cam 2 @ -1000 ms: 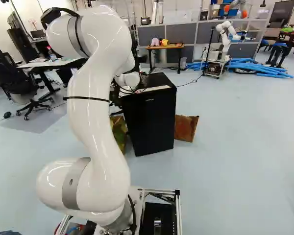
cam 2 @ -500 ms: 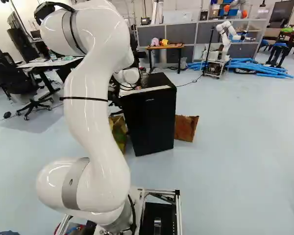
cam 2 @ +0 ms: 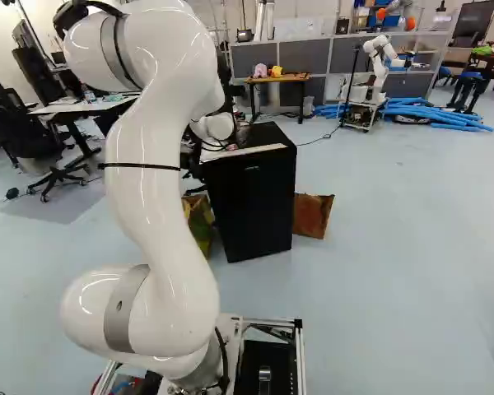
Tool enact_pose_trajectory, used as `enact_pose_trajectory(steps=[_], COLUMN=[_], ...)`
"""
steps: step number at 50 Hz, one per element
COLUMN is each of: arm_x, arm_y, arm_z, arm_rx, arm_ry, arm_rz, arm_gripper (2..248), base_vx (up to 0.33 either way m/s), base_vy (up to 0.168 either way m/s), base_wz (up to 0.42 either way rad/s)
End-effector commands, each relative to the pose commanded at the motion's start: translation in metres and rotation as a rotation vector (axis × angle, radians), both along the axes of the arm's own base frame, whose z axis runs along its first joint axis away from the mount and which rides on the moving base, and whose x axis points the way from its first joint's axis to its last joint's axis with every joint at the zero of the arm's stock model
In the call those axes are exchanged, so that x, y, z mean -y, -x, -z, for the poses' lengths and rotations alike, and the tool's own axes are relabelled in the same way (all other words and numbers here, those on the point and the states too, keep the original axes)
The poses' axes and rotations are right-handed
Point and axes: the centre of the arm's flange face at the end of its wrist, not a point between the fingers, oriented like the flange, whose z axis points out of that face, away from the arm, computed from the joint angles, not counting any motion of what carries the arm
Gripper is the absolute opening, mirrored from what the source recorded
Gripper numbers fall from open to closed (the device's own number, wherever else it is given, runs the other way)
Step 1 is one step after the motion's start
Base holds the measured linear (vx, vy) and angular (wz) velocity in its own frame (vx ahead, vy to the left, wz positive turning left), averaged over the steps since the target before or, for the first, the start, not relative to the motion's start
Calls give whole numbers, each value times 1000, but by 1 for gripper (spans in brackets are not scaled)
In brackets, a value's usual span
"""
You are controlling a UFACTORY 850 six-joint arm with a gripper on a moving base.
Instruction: Grab a drink from the fridge
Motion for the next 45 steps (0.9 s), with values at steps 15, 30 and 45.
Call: enact_pose_trajectory(steps=[15,30,45], arm_x=[1,2,4], arm_y=[14,36,68], arm_z=[-3,-7,-11], arm_rx=[-6,-15,-27], arm_ry=[-1,-2,-3], arm_rz=[3,8,16], arm_gripper=[100,100,100], base_vx=[0,0,0], base_vy=[0,0,0], base_wz=[0,0,0])
